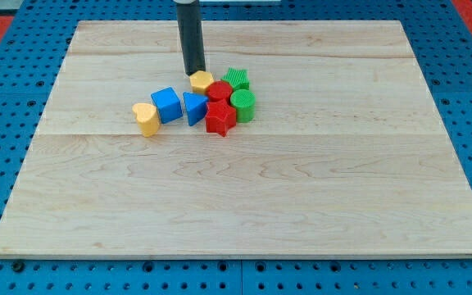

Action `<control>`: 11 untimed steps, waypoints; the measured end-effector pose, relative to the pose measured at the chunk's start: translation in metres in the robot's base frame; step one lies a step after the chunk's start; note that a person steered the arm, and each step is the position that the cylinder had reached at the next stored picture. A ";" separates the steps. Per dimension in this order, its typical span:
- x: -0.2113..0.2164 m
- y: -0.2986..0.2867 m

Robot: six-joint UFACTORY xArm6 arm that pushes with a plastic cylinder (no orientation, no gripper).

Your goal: Place your arm left to the yellow heart

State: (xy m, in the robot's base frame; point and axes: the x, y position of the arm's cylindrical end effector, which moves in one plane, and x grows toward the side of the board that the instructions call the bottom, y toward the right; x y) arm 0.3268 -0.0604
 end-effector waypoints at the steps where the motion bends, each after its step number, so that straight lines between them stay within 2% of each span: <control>1: -0.048 -0.004; 2: -0.064 -0.095; 3: -0.035 -0.220; 4: -0.022 -0.244; 5: 0.020 -0.239; 6: 0.104 -0.243; 7: 0.144 -0.190; 8: 0.146 -0.128; 10: 0.104 -0.140; 11: 0.103 -0.086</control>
